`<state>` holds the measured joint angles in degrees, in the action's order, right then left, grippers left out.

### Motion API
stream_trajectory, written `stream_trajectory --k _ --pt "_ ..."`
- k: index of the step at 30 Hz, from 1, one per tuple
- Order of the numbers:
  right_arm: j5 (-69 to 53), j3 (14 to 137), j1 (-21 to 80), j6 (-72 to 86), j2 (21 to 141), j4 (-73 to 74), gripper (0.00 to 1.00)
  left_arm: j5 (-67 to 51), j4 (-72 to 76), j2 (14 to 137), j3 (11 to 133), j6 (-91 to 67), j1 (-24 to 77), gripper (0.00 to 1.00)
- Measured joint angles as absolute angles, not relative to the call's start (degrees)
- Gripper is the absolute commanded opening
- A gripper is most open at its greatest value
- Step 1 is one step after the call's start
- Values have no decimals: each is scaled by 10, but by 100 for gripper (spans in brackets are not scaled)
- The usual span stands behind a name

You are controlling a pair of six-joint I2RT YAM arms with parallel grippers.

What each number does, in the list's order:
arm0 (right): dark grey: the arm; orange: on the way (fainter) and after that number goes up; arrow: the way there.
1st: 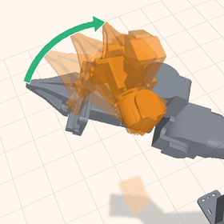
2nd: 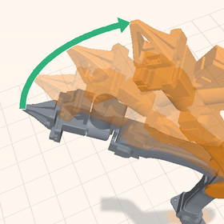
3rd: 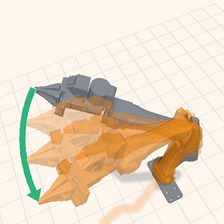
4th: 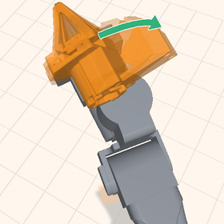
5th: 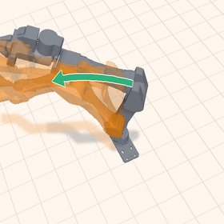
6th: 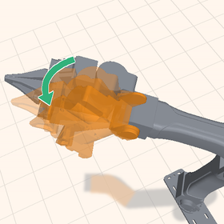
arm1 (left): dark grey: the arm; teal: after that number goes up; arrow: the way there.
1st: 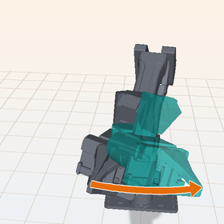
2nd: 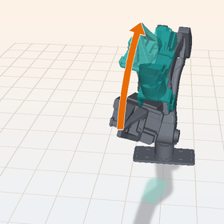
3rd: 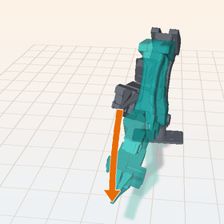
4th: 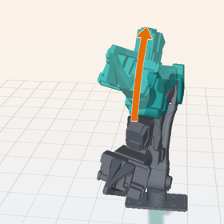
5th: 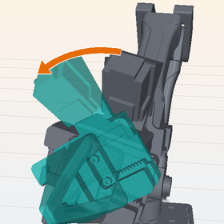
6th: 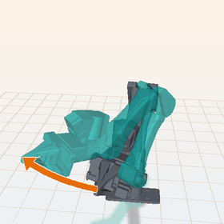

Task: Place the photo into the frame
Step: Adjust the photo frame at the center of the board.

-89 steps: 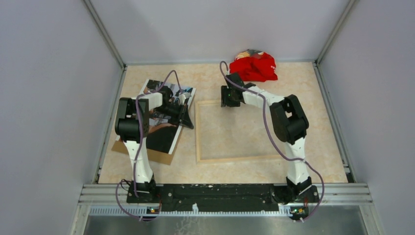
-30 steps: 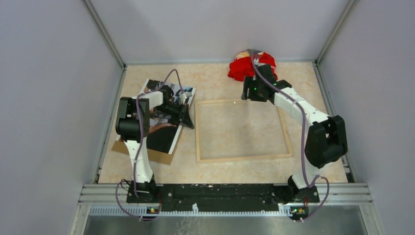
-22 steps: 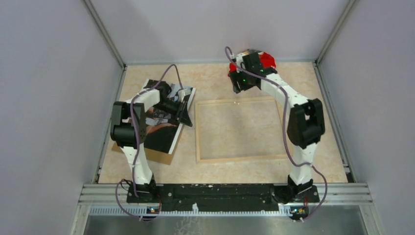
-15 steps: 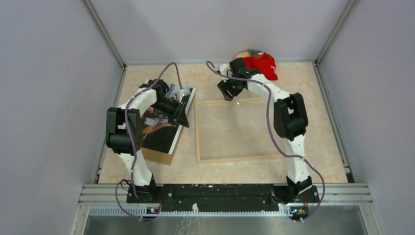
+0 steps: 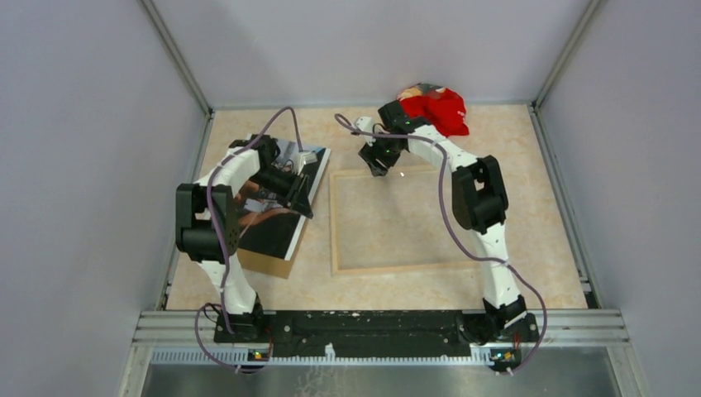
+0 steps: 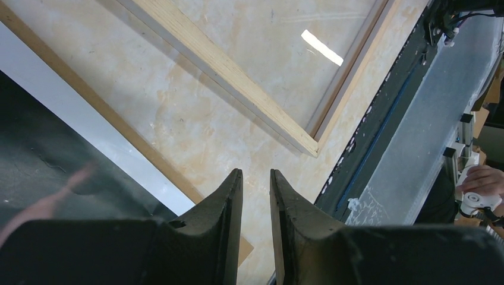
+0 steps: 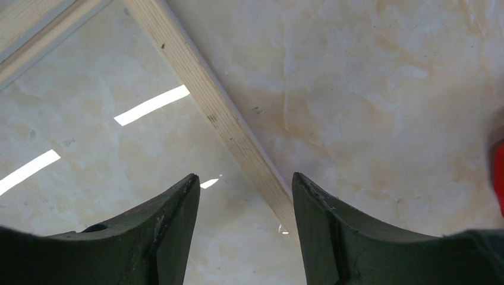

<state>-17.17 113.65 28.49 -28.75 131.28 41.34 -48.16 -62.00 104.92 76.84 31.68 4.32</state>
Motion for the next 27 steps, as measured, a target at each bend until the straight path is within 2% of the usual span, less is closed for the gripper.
stream_trajectory --k 9,14,18,25,27 --pt "-172 1138 285 -304 1350 408 55 -475 -637 1049 789 316 38 29" --pt "-168 1152 284 -299 1353 406 41 -470 -640 1049 795 314 34 29" --pt "-166 1154 280 -284 1356 399 25 -467 -642 1049 795 313 33 29" --pt "-171 1164 248 -251 1360 400 8 -464 -642 1049 795 312 30 28" --pt "-173 1164 236 -234 1360 404 6 -464 -643 1048 795 312 29 28"
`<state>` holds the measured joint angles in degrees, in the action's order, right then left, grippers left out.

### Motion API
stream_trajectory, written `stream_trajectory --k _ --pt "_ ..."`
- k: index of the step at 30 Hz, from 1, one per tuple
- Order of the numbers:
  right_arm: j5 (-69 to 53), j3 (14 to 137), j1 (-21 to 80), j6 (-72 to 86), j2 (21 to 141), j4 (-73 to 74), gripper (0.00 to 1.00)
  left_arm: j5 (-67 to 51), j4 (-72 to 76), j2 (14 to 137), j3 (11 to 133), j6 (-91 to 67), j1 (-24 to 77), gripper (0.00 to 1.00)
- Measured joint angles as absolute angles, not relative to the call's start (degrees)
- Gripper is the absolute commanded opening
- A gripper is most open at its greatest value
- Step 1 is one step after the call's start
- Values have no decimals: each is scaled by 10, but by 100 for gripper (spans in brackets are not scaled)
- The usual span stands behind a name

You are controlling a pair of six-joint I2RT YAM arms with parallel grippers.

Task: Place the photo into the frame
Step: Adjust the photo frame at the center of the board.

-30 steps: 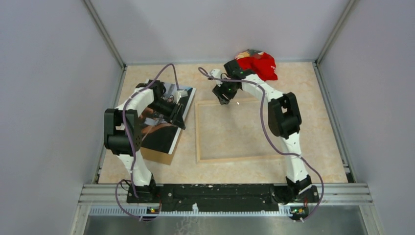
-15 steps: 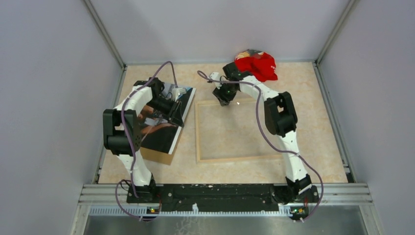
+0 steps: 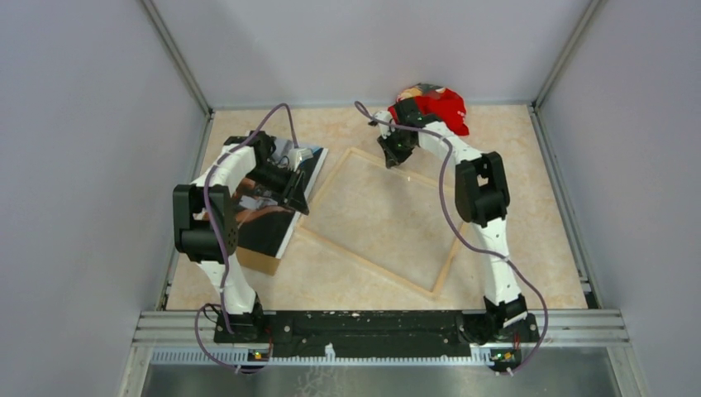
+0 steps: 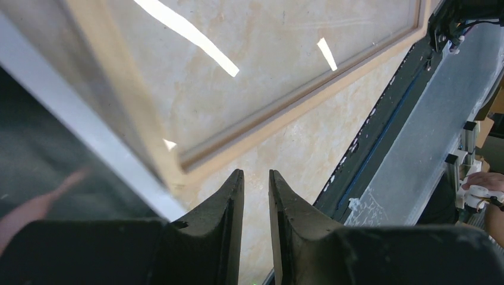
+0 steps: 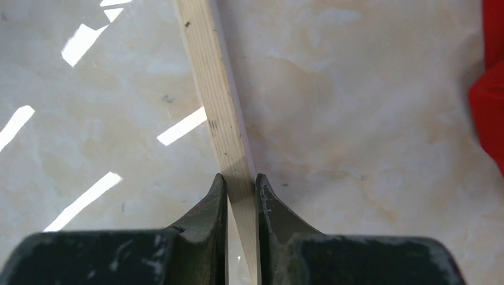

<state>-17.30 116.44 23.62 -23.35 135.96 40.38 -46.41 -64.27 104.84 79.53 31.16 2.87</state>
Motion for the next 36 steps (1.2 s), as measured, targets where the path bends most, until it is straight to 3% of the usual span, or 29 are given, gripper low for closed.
stream_trajectory --k 7,18,25,27,34,36 --pt "-151 1155 210 -163 1356 393 4 -463 -643 1044 795 311 25 28" --pt "-66 835 177 -28 1159 279 6 -465 -637 1040 795 307 16 28" --pt "-8 735 135 73 1084 280 8 -463 -633 1040 809 305 -6 28" --pt "5 712 123 93 1069 274 11 -459 -632 1040 818 306 -20 28" --pt "56 651 105 153 1020 274 48 -394 -602 1043 845 315 -73 29" --pt "59 639 103 171 1001 287 54 -356 -580 1043 851 317 -89 29"
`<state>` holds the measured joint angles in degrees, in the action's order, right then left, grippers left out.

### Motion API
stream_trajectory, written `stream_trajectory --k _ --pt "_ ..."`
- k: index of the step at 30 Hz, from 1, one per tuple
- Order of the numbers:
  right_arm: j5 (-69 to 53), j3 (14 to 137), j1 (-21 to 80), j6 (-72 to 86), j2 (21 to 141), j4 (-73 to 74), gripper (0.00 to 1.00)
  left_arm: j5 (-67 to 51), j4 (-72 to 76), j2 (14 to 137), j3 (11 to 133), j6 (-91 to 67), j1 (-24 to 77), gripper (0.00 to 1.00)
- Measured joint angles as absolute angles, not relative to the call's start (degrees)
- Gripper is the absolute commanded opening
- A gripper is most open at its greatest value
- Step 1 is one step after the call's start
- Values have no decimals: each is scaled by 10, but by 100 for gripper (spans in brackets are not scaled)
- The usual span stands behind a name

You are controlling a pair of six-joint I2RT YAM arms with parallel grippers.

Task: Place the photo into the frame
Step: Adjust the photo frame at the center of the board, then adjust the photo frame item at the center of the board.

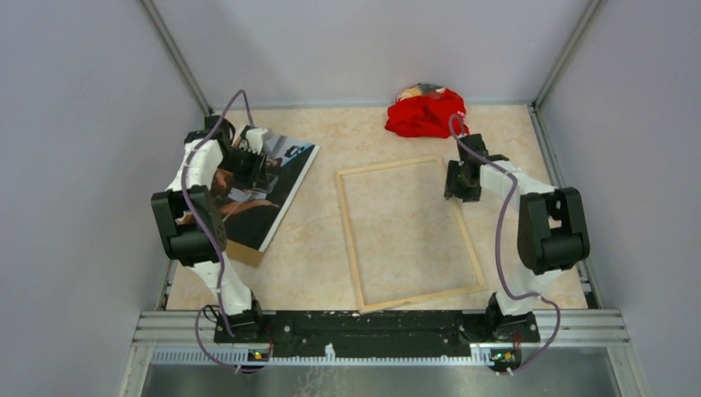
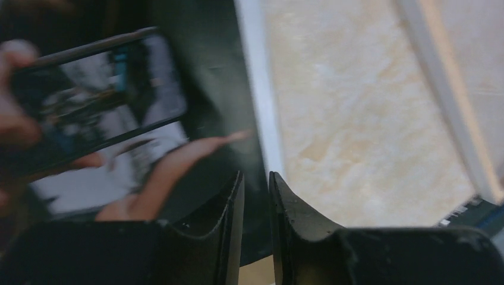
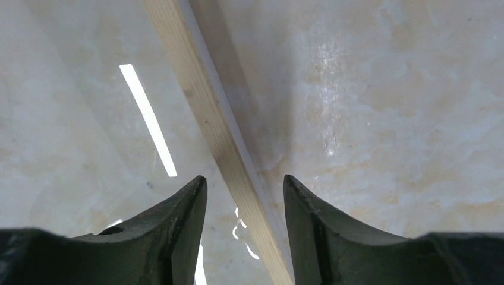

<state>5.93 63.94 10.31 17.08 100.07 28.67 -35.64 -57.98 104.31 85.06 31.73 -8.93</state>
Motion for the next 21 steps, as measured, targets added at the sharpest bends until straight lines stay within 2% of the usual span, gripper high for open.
stream_trajectory --k 5,7,10,14,21 --pt "50 645 132 227 922 293 59 -225 -495 1043 855 322 -128 31" --pt "52 680 180 248 914 293 60 -166 -450 1043 854 325 -138 34" --pt "49 739 265 274 933 279 60 -87 -371 1043 836 328 -148 34" --pt "33 830 373 309 1001 248 59 15 -272 1043 794 334 -150 34" --pt "11 1050 496 342 1226 243 58 153 -119 1086 780 354 -160 34"
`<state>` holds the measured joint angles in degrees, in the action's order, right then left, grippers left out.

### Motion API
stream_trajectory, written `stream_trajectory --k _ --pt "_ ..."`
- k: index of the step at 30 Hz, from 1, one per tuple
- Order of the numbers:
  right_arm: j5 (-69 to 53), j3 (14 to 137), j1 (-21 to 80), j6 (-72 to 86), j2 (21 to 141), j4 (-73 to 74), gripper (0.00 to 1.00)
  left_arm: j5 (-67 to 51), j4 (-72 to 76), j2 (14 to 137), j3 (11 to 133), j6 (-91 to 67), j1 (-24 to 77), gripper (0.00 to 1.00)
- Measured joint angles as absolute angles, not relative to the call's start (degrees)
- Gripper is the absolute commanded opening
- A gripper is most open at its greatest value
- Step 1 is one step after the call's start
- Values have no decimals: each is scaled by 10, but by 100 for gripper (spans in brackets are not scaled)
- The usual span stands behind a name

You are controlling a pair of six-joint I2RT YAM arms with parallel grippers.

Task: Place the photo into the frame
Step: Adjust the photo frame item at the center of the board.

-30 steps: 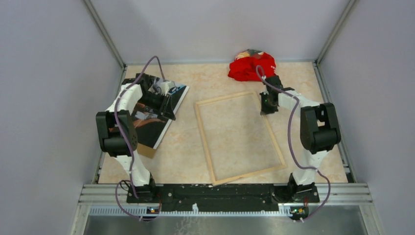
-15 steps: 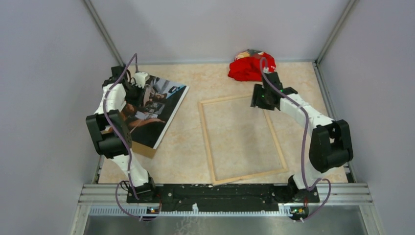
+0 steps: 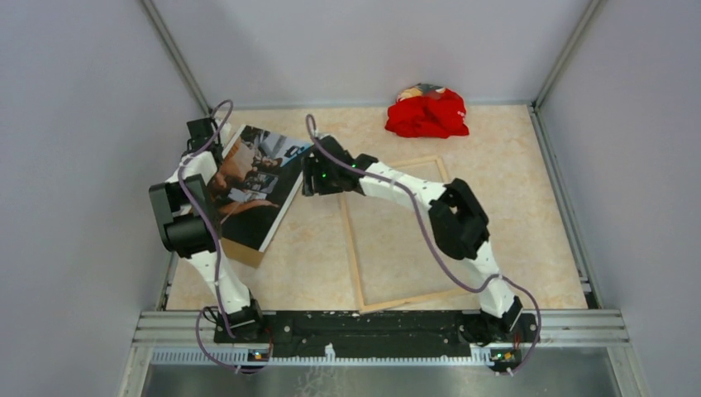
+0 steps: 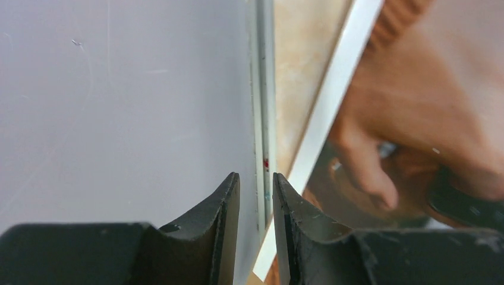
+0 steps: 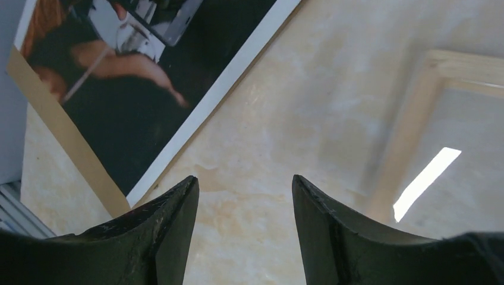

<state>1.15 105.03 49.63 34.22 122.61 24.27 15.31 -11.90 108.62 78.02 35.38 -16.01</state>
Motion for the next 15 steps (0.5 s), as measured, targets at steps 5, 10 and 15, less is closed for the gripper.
stream_trajectory --k 5,10,15 --pt "1 1089 538 368 1317 240 59 208 -59 1149 790 368 -167 34" --pt "-1 1082 538 394 1341 221 58 237 -29 1211 813 382 -172 33" --pt "-6 1064 517 418 1341 189 58 234 -33 1250 846 385 -177 33"
